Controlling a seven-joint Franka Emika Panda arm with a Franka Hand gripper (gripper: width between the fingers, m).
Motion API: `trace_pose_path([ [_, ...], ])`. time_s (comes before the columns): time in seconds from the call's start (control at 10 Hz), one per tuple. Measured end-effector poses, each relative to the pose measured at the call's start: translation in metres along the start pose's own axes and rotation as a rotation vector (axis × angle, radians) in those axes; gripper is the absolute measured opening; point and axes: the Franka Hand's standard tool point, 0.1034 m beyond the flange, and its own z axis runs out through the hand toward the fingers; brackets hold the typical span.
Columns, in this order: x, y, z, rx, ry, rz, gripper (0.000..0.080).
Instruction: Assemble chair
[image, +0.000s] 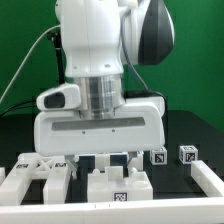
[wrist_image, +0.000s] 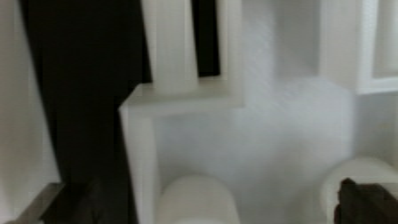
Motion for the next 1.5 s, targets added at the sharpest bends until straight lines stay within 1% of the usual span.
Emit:
trace_pose_path([
  [0.2,-0.0024,-0.0034,0.009,0.003,0.005,0.0,0.0649],
  [0.3,-0.0039,-0.0046,0.0109,0.003,0.004,-0.002,0.0649],
  [0.4,-0.0031,-0.0042,0.0104,0.003,0.005,-0.001,0.0596],
  [0.6,-0.0032,-0.0043,0.0106,0.003,0.005,-0.001,0.0323],
  [0.7,-0.0032,-0.0043,0.0106,0.003,0.005,-0.001,0.0323],
  [0.8,-0.0032,-0.0043,0.0106,0.003,0.005,-0.001,0.0139],
  [0.9,-0.0032,-0.0043,0.0106,0.003,0.005,-0.001,0.0044],
  [1.1,-0.0032,-0.0043,0.0105,0.003,0.005,-0.001,0.0029],
  [1.5,-0.0032,-0.0044,0.0105,0.003,0.005,-0.002,0.0029],
])
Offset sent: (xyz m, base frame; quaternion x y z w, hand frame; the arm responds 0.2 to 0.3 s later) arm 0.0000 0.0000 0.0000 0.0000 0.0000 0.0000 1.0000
